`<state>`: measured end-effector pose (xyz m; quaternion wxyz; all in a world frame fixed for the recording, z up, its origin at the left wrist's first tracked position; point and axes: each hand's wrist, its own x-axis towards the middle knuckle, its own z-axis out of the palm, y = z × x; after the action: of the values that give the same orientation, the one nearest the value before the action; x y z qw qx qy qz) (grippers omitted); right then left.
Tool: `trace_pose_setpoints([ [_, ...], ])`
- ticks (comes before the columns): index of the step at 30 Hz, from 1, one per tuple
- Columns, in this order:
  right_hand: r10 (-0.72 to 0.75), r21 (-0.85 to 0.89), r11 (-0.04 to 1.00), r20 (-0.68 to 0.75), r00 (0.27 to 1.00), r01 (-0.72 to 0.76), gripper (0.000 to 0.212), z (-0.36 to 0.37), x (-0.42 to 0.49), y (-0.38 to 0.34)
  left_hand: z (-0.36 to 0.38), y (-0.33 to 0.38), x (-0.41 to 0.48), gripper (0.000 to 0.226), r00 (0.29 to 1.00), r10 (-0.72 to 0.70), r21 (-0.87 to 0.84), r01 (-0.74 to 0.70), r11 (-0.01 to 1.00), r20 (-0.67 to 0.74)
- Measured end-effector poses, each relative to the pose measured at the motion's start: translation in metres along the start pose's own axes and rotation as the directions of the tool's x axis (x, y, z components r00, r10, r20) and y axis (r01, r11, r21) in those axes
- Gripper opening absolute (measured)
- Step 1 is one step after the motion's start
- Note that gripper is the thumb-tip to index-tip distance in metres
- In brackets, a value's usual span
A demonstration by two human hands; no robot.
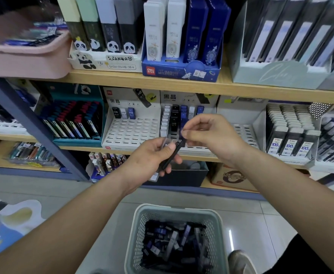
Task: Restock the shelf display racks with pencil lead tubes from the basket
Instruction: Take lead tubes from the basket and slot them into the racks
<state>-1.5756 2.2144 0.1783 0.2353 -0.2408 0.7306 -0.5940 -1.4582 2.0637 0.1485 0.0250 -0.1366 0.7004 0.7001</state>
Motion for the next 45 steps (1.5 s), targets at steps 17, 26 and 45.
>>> trace_pose_setpoints([
  [17, -0.247, -0.264, 0.949, -0.281, 0.927, 0.172, 0.018, -0.015, 0.047, 0.009, -0.029, -0.015, 0.014, 0.015, 0.942, -0.188, -0.076, 0.173, 0.982, -0.279],
  [26, -0.327, -0.634, 0.752, -0.117, 0.938, 0.183, 0.016, 0.003, 0.088, 0.040, -0.053, -0.011, -0.009, 0.025, 0.963, -0.066, 0.082, 0.090, 0.993, -0.260],
  [45, -0.359, -0.704, 0.680, -0.076, 0.930, 0.205, 0.016, 0.010, 0.091, 0.051, -0.058, -0.007, -0.003, 0.029, 0.919, -0.226, -0.251, 0.146, 0.957, -0.324],
])
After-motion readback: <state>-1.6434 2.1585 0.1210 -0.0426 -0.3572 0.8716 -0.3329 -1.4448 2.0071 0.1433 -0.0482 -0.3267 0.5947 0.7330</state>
